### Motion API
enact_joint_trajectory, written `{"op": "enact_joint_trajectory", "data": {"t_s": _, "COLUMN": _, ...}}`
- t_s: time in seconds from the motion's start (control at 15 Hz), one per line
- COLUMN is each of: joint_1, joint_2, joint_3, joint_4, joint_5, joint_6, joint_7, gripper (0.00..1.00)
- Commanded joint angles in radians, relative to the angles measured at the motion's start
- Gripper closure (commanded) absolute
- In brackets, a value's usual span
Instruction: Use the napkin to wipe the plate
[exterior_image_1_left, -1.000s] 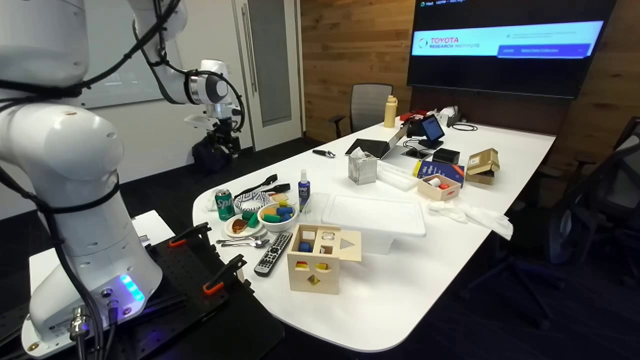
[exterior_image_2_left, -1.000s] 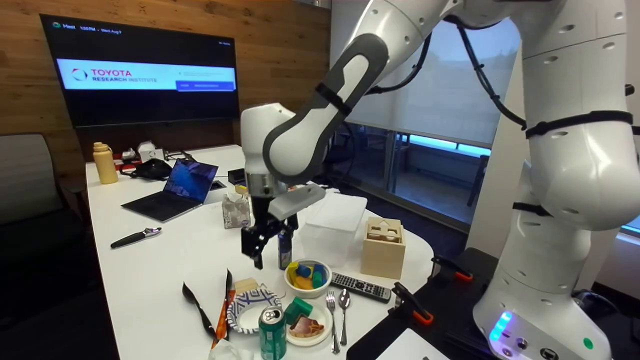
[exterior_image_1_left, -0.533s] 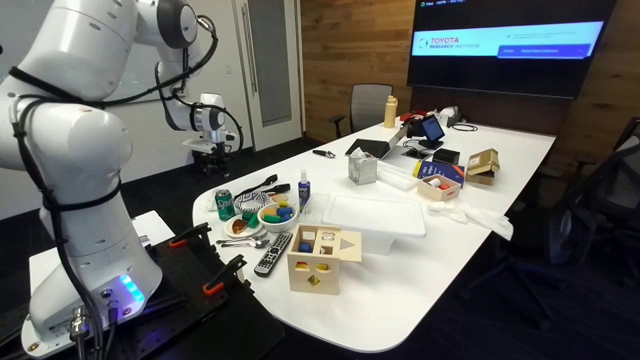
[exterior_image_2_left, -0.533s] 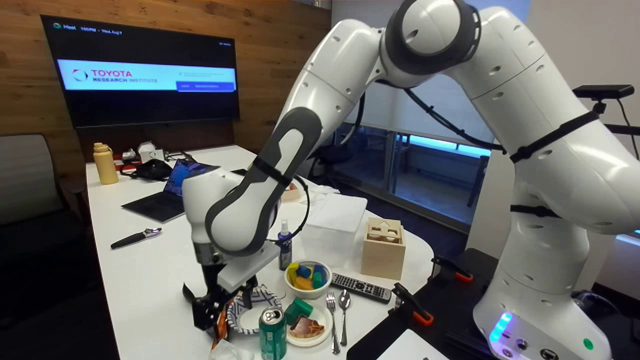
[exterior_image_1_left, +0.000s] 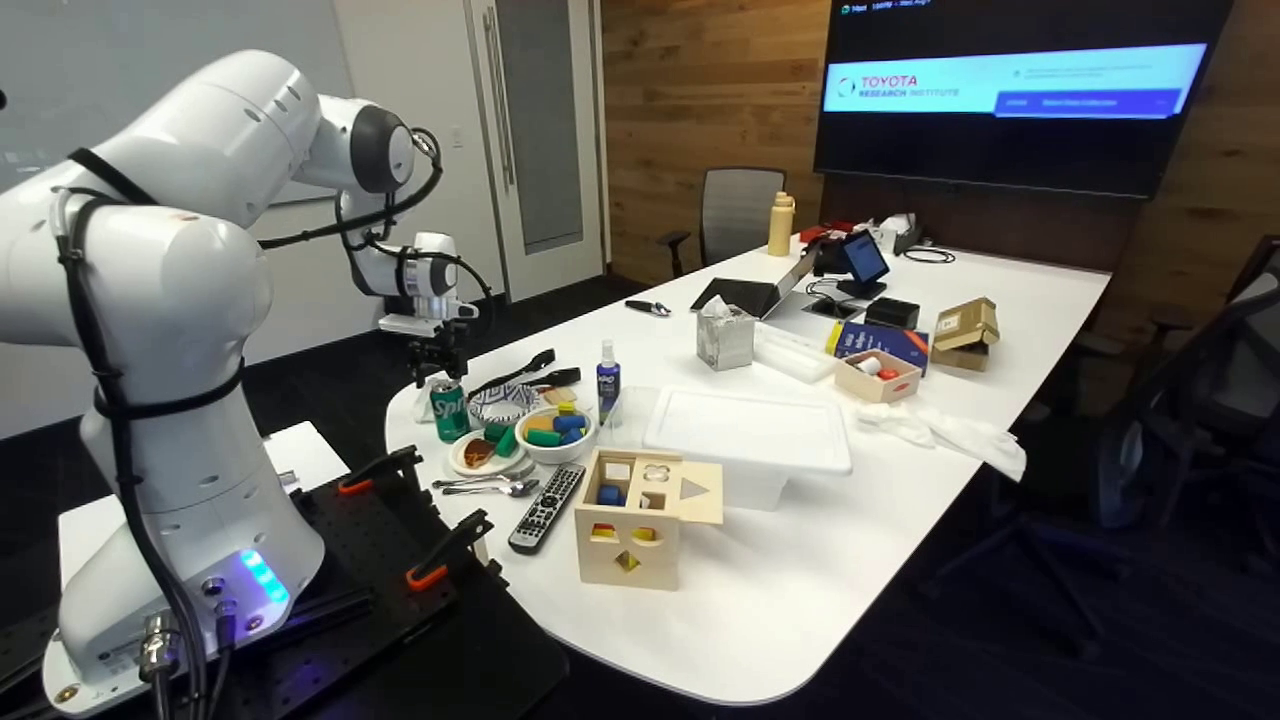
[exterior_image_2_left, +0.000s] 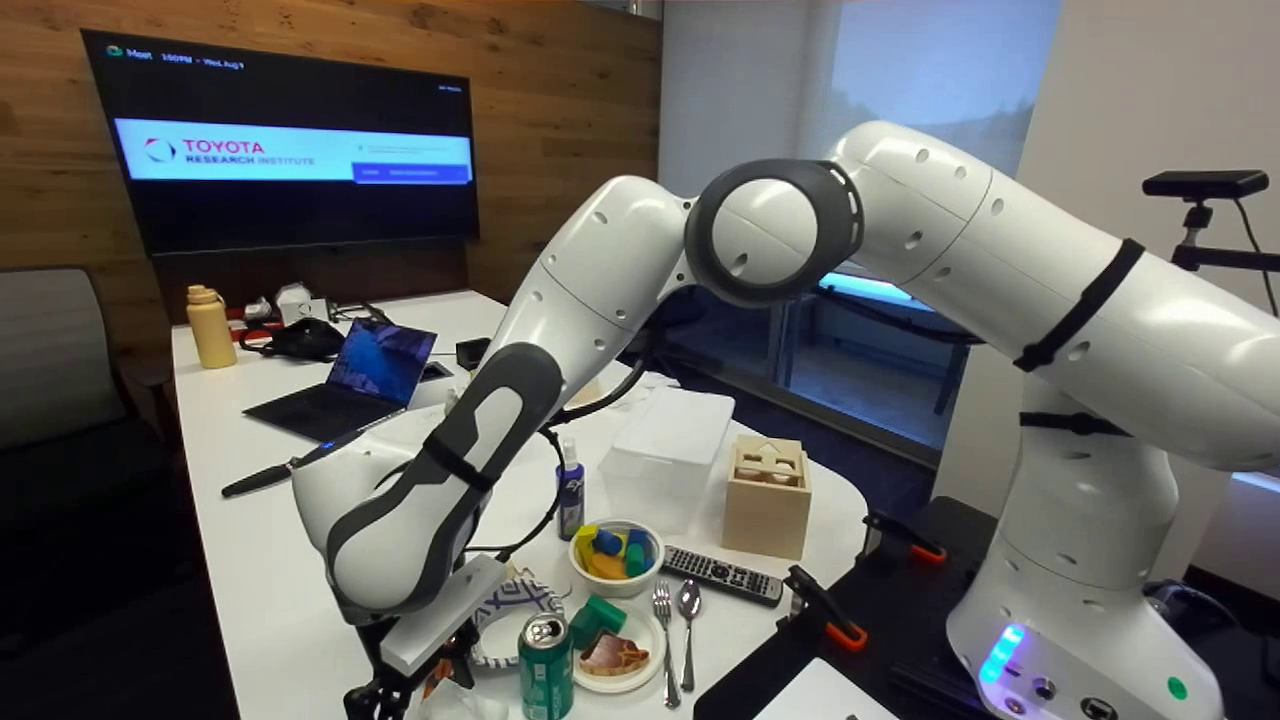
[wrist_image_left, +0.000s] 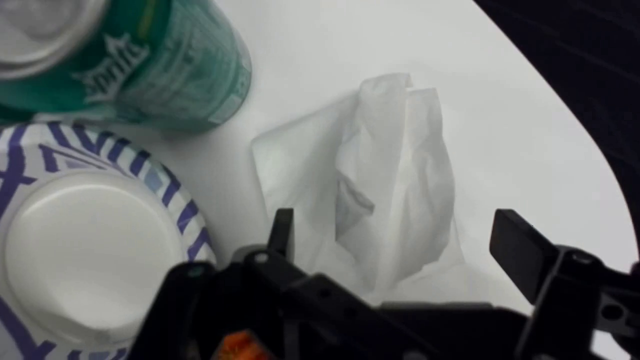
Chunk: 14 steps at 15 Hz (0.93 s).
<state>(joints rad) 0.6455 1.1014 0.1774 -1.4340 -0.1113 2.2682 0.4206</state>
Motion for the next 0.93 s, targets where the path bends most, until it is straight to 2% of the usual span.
{"op": "enact_joint_trajectory", "data": {"t_s": 0.0, "joint_1": 0.044, "joint_2": 0.13, "joint_3": -0.029, "joint_4": 0.242, "joint_5": 0.024, "joint_6": -0.149, "joint_7": -0.016, "gripper": 0.28}}
{"op": "enact_joint_trajectory", "data": {"t_s": 0.33, "joint_1": 0.058, "joint_2": 0.27, "joint_3": -0.008, "joint_4": 0.511, "joint_5": 0.009, "joint_6": -0.396, "joint_7": -0.031, "gripper": 0.66}}
{"op": "enact_joint_trajectory", "data": {"t_s": 0.6, "joint_1": 0.078, "joint_2": 0.304, "joint_3": -0.027, "joint_4": 0.61, "joint_5": 0.037, "joint_6": -0.528, "joint_7": -0.027, "gripper": 0.95}}
{"op": "enact_joint_trajectory", "data": {"t_s": 0.67, "joint_1": 0.077, "joint_2": 0.313, "joint_3": -0.026, "joint_4": 0.632, "joint_5": 0.043, "joint_6": -0.545, "joint_7": -0.031, "gripper": 1.0}}
{"op": "enact_joint_trajectory", "data": {"t_s": 0.8, "joint_1": 0.073, "joint_2": 0.326, "joint_3": -0.015, "joint_4": 0.679, "joint_5": 0.064, "joint_6": -0.563, "joint_7": -0.054, "gripper": 1.0}}
{"op": "enact_joint_trajectory", "data": {"t_s": 0.87, "joint_1": 0.059, "joint_2": 0.311, "joint_3": 0.006, "joint_4": 0.664, "joint_5": 0.049, "joint_6": -0.545, "joint_7": -0.052, "gripper": 1.0}}
